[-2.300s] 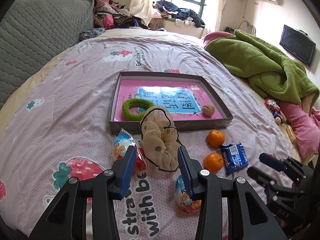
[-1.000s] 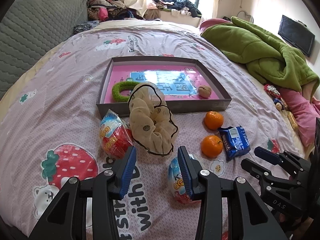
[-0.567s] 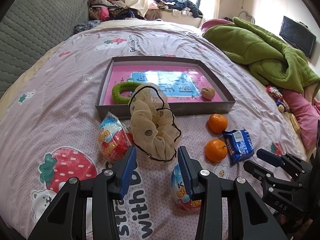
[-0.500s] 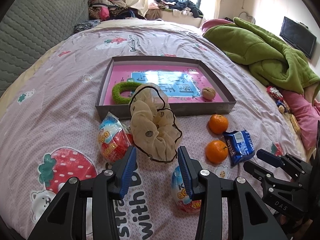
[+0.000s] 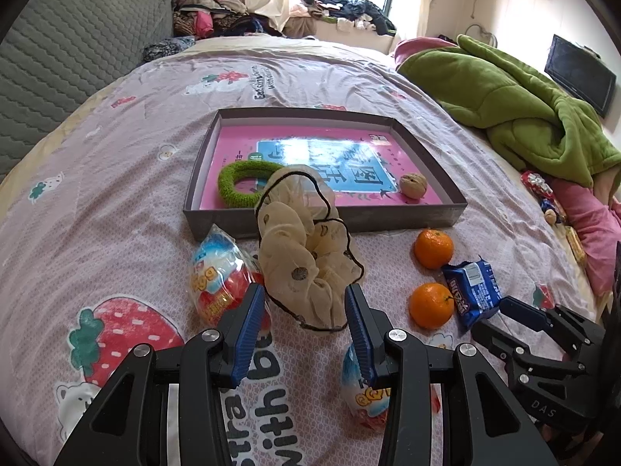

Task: Organize objects
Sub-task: 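Close left tool on the beige scrunchie while right tool grasps the blue snack packet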

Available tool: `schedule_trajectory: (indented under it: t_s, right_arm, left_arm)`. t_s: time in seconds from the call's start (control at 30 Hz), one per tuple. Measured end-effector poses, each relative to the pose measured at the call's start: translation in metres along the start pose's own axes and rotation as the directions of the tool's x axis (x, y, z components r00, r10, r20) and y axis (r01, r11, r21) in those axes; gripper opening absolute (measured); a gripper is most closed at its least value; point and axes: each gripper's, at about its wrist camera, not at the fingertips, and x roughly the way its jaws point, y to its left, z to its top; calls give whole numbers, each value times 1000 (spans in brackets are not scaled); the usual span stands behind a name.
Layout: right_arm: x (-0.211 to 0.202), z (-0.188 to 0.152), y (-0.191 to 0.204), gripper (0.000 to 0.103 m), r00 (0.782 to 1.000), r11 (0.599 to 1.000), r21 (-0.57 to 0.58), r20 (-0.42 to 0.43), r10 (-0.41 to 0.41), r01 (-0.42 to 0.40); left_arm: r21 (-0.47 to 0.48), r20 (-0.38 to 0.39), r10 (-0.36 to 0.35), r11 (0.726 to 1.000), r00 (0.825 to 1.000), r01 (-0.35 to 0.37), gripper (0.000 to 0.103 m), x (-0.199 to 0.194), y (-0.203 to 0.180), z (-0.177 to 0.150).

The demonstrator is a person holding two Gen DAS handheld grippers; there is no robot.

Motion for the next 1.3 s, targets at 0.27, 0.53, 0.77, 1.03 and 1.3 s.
schedule_trajectory:
  t_s: [0.27, 0.53, 0.77, 1.03, 1.3]
  right_arm:
    - [-1, 3, -3, 52, 998, 999, 0, 16, -54, 54]
    - [9, 7, -6, 53, 997, 997, -5, 1, -74, 74]
    - [19, 8, -3, 55, 996, 996, -25, -9, -89, 88]
    - [23, 7, -1, 56, 995, 995, -37, 0, -96, 96]
    - [25, 7, -2, 56, 997, 996, -42, 9, -81, 81]
  left_arm:
    - [-12, 8, 7, 1000, 1000, -7, 44, 3, 6, 6]
    - [-13, 9, 10, 1000, 1000, -10, 44, 6, 8, 11]
    - [-8, 12, 18, 1000, 1000, -18, 44, 11, 8, 16]
    - [-5, 18, 36, 999, 999, -36, 44, 16, 10, 22]
    - [-5, 22, 56, 998, 998, -56, 44, 28, 11, 33]
